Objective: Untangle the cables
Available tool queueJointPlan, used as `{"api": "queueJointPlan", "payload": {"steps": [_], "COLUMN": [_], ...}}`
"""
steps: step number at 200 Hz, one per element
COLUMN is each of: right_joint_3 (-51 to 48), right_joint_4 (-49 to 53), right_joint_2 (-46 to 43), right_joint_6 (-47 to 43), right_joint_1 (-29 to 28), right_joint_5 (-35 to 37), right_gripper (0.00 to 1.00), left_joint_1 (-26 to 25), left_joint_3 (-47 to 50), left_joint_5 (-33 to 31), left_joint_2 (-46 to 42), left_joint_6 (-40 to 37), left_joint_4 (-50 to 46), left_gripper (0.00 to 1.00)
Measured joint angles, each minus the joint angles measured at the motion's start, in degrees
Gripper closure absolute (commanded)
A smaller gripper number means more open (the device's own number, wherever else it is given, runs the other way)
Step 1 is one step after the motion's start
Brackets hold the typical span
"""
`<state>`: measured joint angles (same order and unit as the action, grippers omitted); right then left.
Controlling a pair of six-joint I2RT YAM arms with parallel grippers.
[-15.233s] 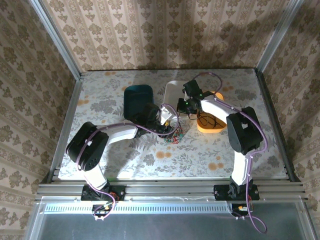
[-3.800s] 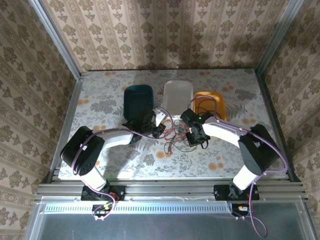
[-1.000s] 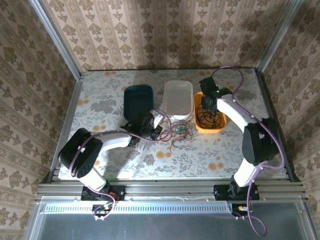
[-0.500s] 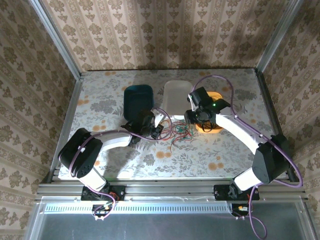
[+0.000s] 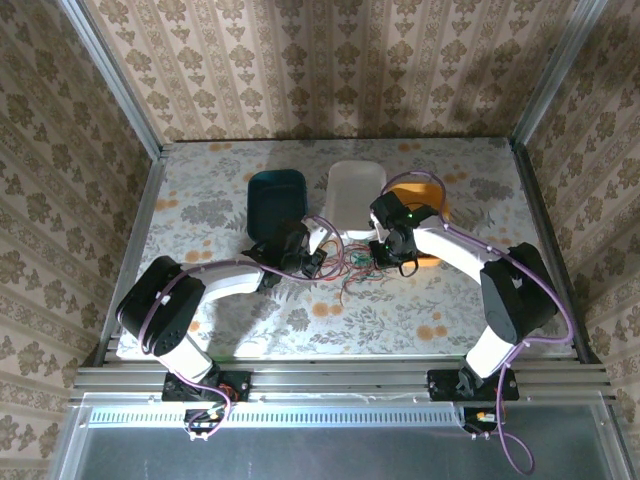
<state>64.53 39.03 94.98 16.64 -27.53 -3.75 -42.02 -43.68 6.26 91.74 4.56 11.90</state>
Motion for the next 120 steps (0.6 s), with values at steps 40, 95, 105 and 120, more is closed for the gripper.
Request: {"api": "queueJointPlan", "payload": {"steps": [40, 95, 105, 120], "right_joint_3": [0.33, 8.48, 9.03, 9.03], "right_joint_4": [1.22, 5.14, 5.11, 5.22], "right_joint_2": [-6.05, -14.25, -14.86, -15.93], "right_joint_6": [-0.74, -5.22, -5.97, -6.25], "right_joint_1": [0.04, 0.42, 0.79, 2.14], "right_joint_5": [2.27, 2.45, 2.34, 1.57], "right_gripper": [0.95, 0.95, 0.95, 0.94], "left_joint_1": [0.00, 0.00, -0.11, -0.63], "left_joint_3": [1.31, 4.68, 5.35, 6.67], "left_joint_5": [-0.33, -0.35, -0.57, -1.14], "left_joint_2": [-0.35, -0.48, -0.55, -1.22], "left_joint_6": [0.33, 1.05, 1.11, 1.49], "left_joint_4": [0.02, -1.09, -1.84, -2.84], "left_gripper": [1.00, 1.00, 1.00, 1.00]}}
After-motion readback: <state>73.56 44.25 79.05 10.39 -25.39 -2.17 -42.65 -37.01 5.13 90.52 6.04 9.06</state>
